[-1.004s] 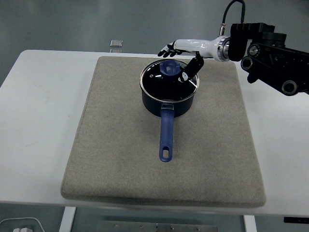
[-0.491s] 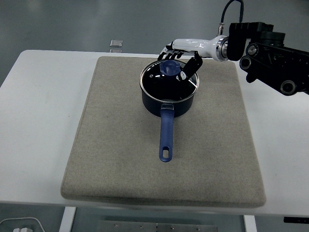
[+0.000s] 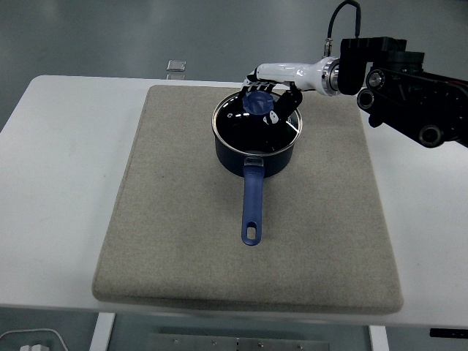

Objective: Lift the pot lid and place it to the right of the pot.

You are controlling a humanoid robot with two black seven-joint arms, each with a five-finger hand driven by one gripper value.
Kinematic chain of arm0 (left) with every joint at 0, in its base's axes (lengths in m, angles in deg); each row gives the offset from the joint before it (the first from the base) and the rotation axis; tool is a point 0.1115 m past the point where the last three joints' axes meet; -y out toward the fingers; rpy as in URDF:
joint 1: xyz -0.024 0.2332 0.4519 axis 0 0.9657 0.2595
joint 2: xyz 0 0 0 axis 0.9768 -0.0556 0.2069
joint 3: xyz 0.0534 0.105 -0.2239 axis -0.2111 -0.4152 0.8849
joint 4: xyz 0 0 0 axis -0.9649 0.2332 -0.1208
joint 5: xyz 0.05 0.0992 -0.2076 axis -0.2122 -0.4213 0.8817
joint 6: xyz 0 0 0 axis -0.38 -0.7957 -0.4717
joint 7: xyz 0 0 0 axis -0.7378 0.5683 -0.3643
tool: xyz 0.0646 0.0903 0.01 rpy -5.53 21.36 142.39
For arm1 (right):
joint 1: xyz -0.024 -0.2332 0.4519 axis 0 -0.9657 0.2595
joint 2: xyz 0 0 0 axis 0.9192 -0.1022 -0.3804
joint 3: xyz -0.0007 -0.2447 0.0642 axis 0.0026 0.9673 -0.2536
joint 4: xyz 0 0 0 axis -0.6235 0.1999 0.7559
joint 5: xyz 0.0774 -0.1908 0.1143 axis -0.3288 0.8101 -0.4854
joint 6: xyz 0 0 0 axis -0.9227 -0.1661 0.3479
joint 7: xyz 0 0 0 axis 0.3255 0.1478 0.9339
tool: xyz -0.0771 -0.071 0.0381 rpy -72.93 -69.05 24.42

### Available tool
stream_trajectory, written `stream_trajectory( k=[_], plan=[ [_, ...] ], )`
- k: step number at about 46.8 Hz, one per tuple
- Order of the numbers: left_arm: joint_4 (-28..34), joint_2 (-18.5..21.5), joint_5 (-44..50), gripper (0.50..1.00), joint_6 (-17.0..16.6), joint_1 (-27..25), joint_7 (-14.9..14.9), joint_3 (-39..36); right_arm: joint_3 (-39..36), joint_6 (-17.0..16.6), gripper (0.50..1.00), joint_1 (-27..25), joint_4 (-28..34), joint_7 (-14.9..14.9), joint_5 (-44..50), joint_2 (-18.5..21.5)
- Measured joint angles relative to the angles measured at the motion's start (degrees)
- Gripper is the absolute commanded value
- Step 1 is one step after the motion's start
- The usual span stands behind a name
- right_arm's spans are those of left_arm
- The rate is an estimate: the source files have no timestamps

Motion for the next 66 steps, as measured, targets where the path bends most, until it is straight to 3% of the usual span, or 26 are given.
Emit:
stream_trajectory(
  k=[24,30,38,47,66],
  plan=[
    [0.00,0.00,0.00,1.000,0.00,0.00,-0.01,0.00,0.02,0.08,0.742,0.28,-0.02,0.00,0.01,-0.12],
    [0.01,0.00,0.00,1.000,0.00,0.00,-0.03,0.00,0.02,0.08,0.652,0.35,-0.02,0.00,0.01,-0.12],
    [0.03,0.00,0.00,1.000,0.00,0.00,-0.04,0.00,0.02,0.07,0.607,0.35,-0.01,0.00,0.02,-0.12],
    [0.04,0.00,0.00,1.000,0.00,0.00,-0.01,0.00,0.02,0.01,0.505,0.35,0.00,0.04,0.02,-0.12],
    [0.03,0.00,0.00,1.000,0.00,0.00,0.00,0.00,-0.12,-0.01,0.500,1.23,-0.01,0.00,0.02,-0.22]
  ],
)
